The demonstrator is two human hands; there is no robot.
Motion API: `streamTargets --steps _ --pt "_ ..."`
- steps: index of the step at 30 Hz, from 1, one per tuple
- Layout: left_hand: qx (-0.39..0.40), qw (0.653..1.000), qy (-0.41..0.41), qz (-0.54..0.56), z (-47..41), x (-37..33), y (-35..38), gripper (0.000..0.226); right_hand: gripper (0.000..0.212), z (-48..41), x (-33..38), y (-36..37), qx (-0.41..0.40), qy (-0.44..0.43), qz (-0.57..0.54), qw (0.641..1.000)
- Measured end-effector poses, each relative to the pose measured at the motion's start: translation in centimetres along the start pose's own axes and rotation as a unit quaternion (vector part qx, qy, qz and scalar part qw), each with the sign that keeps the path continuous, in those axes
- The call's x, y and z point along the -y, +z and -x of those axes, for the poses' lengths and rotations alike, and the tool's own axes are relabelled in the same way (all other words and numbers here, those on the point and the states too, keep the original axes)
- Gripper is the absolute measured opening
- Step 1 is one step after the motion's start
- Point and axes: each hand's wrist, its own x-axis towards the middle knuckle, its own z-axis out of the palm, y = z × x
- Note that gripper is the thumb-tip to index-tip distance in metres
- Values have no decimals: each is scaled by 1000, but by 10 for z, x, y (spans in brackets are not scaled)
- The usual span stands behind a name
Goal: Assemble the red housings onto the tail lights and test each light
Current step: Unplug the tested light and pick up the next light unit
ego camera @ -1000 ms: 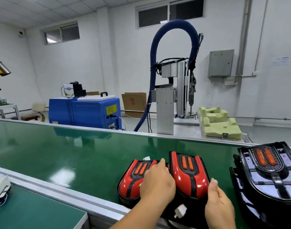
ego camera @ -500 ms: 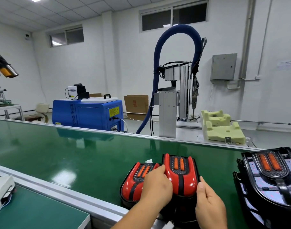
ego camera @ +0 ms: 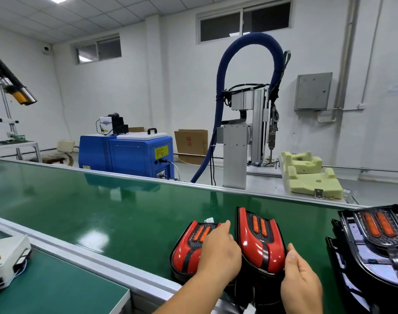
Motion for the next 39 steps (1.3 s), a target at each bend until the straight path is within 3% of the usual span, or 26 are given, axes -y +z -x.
streamTargets --steps 7,13,21,24,27,29,33,39 --pt "14 1000 22 -8 2 -5 4 47 42 -5 -1 1 15 1 -9 1000" --pt "-2 1000 21 -8 2 1 -6 47 45 -6 11 -4 -19 -54 23 998" --pt "-97 995 14 8 1 1 -88 46 54 6 80 38 8 -161 58 985" --pt "-156 988 13 17 16 11 -139 44 57 -16 76 81 178 -168 40 969" --pt "-218 976 -4 27 41 31 -190 39 65 -27 63 142 335 -225 66 913" --pt "-257 966 -21 36 61 49 -221 34 70 9 78 182 367 -264 73 889" --pt "-328 942 -69 9 102 87 -273 32 53 146 131 223 359 -248 7 900" --pt "-409 903 -130 -15 168 137 -332 29 28 274 169 271 480 -290 -39 827"
